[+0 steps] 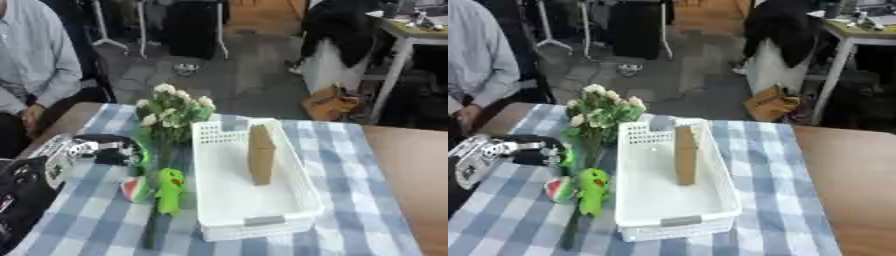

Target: Pick up objects on the table and place them in the box.

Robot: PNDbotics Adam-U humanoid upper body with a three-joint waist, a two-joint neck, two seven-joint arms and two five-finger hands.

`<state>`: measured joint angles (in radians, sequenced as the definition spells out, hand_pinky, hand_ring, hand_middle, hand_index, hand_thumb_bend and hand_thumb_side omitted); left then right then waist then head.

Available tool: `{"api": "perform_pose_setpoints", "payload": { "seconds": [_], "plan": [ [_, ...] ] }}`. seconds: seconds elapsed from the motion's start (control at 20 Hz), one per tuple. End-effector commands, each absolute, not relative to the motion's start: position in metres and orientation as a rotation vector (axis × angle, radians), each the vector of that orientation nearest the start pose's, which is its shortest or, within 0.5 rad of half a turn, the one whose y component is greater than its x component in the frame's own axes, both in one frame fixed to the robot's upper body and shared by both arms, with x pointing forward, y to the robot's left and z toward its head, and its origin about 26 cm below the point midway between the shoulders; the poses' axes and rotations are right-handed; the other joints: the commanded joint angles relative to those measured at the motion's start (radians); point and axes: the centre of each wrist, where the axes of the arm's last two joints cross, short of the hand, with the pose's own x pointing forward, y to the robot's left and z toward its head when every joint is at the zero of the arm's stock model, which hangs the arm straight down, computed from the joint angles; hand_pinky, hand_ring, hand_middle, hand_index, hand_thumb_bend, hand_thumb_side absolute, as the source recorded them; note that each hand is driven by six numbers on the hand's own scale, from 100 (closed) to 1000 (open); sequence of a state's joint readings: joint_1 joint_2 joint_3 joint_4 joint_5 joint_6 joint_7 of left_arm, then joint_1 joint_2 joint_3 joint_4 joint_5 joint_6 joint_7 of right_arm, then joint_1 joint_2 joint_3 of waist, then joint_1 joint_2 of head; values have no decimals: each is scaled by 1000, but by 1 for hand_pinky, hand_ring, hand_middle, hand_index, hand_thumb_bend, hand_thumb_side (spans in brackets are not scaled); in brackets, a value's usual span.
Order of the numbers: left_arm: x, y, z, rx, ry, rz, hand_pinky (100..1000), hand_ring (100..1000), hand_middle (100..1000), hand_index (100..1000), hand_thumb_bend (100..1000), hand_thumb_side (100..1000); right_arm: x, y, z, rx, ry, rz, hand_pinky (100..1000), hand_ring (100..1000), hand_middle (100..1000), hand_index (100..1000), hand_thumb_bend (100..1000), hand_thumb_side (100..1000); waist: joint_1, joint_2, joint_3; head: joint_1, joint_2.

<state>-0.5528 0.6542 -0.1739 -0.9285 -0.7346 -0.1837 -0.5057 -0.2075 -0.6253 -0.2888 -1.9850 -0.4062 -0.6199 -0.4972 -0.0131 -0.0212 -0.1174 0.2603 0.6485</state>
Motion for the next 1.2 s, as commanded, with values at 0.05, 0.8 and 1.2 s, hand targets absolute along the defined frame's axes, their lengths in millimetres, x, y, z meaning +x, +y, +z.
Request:
{"api": "perform_pose_setpoints", "payload": {
  "seconds": [0.05,0.8,1.2],
  "plan": [
    [394,417,71,735,-905,-1426,975,1000,1000,1000,287,959,271,-373,258,276,3277,410,805,850,792,787,100,746,15,-7,-3,5,-7],
    [397,412,78,825,-1043,-1269,965,1000,1000,1000,151,962,271,-372,256,277,3290,406,803,850,790,786,100,743,15,-7,-2,10,-7],
    [402,407,95,827,-1078,-1255,965,1000,1000,1000,125,968,272,-372,254,274,3303,396,803,850,789,786,100,742,14,-7,-4,20,-11]
  ]
}}
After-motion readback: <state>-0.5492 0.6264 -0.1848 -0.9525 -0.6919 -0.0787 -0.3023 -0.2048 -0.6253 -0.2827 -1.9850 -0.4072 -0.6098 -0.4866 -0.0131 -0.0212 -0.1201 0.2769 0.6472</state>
